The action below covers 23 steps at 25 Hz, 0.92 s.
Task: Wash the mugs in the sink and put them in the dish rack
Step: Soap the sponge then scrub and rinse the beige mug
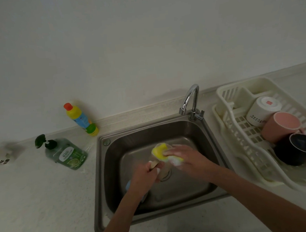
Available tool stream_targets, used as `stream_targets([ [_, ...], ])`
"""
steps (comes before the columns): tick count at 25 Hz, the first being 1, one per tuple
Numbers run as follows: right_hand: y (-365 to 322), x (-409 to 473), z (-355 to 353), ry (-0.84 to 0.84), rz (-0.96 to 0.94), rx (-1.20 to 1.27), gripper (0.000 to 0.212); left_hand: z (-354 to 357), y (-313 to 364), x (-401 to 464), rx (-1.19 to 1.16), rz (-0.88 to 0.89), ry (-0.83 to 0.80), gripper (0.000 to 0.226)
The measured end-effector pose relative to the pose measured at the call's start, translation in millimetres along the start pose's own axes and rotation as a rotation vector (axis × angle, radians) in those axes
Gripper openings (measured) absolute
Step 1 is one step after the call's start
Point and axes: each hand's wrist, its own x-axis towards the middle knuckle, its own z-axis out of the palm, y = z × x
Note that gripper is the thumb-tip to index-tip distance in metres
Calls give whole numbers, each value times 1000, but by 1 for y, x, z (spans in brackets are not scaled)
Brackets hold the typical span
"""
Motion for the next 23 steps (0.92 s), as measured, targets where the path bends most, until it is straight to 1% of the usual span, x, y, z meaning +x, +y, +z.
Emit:
stream_targets([
  [2,3,11,-1,22,56,-49,68,4,2,-1,-45,1,7,15],
  [3,7,11,-5,43,73,-79,67,4,3,-2,-77,0,6,19],
  [5,15,4,-9,72,45,-80,58,0,1,-5,-91,-8,1,22],
  [7,11,-3,-1,33,-28,15,48,-2,-5,-2,-11,-15,-5,18],
  [9,8,7,5,1,-21,33,56,3,-5,-1,-41,-27,-5,14],
  [11,14,16,1,29,18,-15,62,4,-3,-1,-175,-41,11,17],
  [12,20,13,-3,61,5,-36,58,3,-3,-2,-219,-45,13,18],
  [13,25,9,-4,97,-20,-44,49,1,-3,-2,-231,-46,14,17],
  [15,19,-1,4,111,-90,33,35,0,-8,-1,-156,-49,11,13],
  [16,13,0,10,108,-117,68,33,1,-10,-1,-118,-49,10,13],
  [18,5,20,16,118,-87,51,38,3,-11,0,-108,-56,25,15],
  [20,9,29,7,84,39,-7,48,-1,-12,-1,-118,-63,48,17],
  [21,14,25,5,92,36,-33,52,-3,-14,-1,-110,-62,59,21],
  [22,17,17,6,107,-10,-43,53,-5,-17,-1,-70,-55,62,23],
  [23,14,9,9,87,-71,-45,50,-6,-19,0,-10,-46,60,23],
])
